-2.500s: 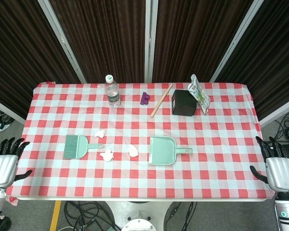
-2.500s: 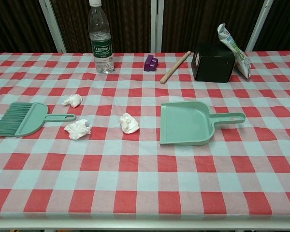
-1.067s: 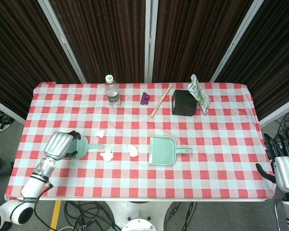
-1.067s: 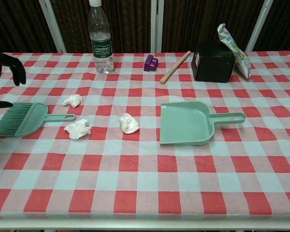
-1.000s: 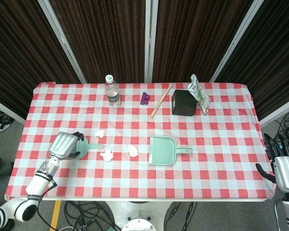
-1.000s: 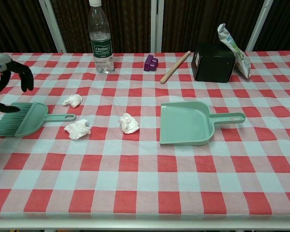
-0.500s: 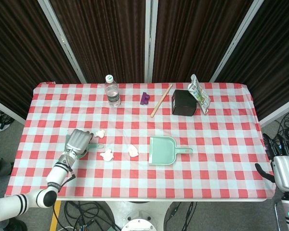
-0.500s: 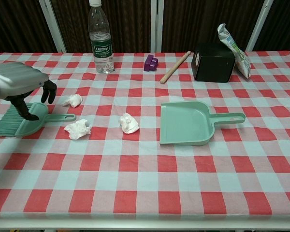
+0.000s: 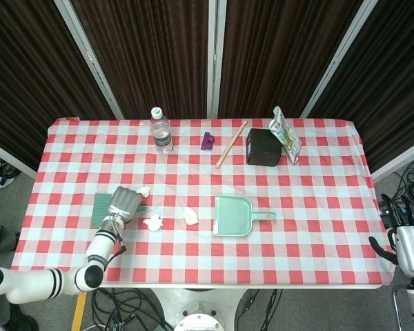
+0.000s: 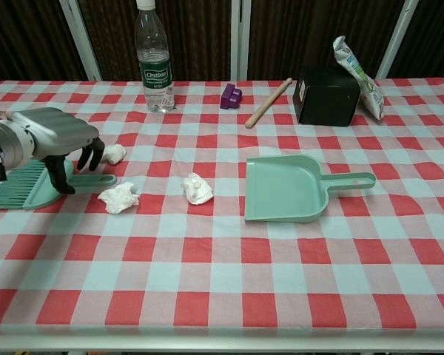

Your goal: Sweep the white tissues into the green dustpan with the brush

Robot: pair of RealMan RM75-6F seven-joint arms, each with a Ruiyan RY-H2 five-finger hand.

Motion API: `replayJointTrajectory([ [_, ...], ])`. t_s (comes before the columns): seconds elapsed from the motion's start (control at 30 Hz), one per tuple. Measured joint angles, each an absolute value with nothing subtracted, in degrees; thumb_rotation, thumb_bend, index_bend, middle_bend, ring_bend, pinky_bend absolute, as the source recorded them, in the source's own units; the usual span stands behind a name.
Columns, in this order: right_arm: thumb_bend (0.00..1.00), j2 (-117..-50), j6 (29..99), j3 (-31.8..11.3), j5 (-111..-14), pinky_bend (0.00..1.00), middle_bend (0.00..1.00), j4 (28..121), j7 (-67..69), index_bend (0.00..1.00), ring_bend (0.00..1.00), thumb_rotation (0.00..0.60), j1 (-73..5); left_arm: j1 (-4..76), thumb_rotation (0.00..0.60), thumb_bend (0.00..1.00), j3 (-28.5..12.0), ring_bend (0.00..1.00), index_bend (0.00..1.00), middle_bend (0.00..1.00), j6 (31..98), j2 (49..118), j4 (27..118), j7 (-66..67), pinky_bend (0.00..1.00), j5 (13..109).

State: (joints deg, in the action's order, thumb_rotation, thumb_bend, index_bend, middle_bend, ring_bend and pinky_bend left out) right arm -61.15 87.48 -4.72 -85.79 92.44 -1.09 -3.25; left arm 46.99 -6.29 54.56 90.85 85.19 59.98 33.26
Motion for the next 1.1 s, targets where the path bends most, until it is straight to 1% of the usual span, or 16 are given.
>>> replayJointTrajectory([
  [0.33,0.15,-61.3,87.5,-4.6,-85.5,0.16,0.20,91.5,0.0,0.00,0.04,0.600,-2.9,50.4,0.600,0.23,-4.7,0.75,0.40,0.43,56.1,93.0,82.9,61.9,0.93,28.6],
  [0.63,0.15,-61.4,87.2,-4.7,-85.2,0.16,0.20,91.0,0.6,0.00,0.04,0.600,-2.8,51.6,0.600,0.26,-3.3,0.76,0.43,0.45,56.3,94.3,81.0,61.8,0.94,27.3],
  [0.9,0.15,-61.4,87.2,-4.7,-84.9,0.16,0.20,90.7,0.9,0.00,0.04,0.600,-2.6,52.0,0.600,0.30,-2.2,0.78,0.47,0.49,56.3,94.8,80.6,61.0,0.94,27.8],
  [1.1,0.15,-61.4,87.3,-4.7,-84.7,0.16,0.20,90.9,0.7,0.00,0.04,0.600,-2.4,51.8,0.600,0.33,-1.3,0.79,0.51,0.53,56.0,94.8,80.0,59.0,0.94,30.7],
])
